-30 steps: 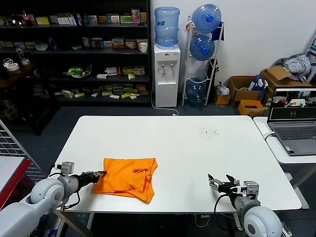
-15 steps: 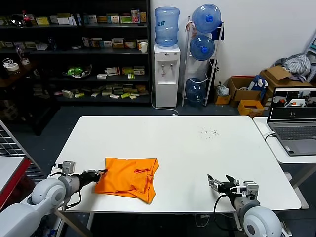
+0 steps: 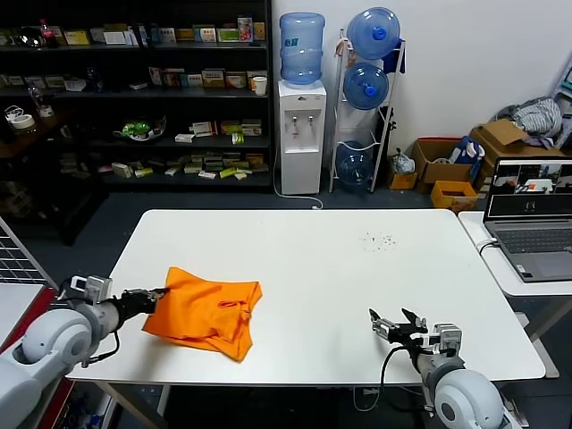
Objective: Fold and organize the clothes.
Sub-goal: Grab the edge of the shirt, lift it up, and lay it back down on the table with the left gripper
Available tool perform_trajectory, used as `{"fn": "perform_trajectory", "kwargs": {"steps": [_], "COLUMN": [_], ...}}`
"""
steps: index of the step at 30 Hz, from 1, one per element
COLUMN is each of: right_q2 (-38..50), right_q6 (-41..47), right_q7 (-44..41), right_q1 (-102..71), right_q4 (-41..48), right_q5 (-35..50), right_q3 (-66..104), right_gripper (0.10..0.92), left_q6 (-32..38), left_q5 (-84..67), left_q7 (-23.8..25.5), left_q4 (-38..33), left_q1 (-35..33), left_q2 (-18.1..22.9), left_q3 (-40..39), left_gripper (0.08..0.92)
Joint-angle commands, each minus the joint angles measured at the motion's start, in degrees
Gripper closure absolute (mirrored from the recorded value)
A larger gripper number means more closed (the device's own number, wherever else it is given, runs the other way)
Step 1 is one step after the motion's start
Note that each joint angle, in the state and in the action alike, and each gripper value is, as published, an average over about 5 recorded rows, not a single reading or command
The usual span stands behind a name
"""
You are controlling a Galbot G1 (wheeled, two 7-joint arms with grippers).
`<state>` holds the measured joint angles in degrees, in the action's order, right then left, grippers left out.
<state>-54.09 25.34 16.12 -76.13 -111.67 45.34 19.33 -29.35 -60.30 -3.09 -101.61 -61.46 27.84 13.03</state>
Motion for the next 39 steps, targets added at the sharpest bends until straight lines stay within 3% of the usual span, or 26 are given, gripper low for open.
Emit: {"fn": "perform_trajectory", "kwargs": {"steps": [1, 7, 12, 26, 30, 32, 35, 39], "right_q2": [0.66, 1.03, 0.90, 0.47, 0.21, -0.02, -0.56, -1.55], "right_q6": [-3.65, -7.28, -8.62, -7.70, -7.44, -7.32, -7.00, -6.19], "right_q7": [-2.02, -4.04, -4.62, -3.86, -3.58, -3.43, -3.01, -2.16], "right_q1": [0.25, -0.76, -1.24, -1.29, -1.55, -1.88, -2.57, -4.21], "right_q4": [-1.57, -4.41, -5.47, -5.45, -5.52, -5.60, -5.83, -6.49], "right_q5": [-5.23, -6.84, -8.51, -8.96, -9.20, -9.44, -9.91, -10.16], "right_q3": [0.60, 3.39, 4.38, 4.21, 4.14, 4.25, 4.65, 6.24], "right_gripper": [0.203, 0.203, 0.203, 0.203, 0.203, 0.203, 0.203, 0.203], "left_q6": [-1.82, -1.90, -1.90, -1.50, -1.46, -1.49, -1.35, 0.02], "left_q5": [3.15, 2.98, 2.97, 3.53, 1.86, -2.41, -12.80, -24.67], "left_q7": [-0.98, -1.44, -2.02, -1.15, -2.14, -4.98, -13.70, -26.18], "left_q4": [-0.01, 0.28, -0.43, 2.25, 0.25, -3.02, -9.55, -16.35], "left_q1": [-8.74, -15.76, -18.09, -14.88, -14.18, -13.47, -11.29, -1.59], "left_q2": [-6.07, -6.25, -5.69, -9.19, -8.46, -6.72, -1.79, 9.28], "left_q3": [15.36, 25.25, 27.99, 23.47, 21.64, 19.89, 14.85, -1.93], "left_gripper": [0.906, 0.906, 0.906, 0.906, 0.906, 0.906, 0.906, 0.906]}}
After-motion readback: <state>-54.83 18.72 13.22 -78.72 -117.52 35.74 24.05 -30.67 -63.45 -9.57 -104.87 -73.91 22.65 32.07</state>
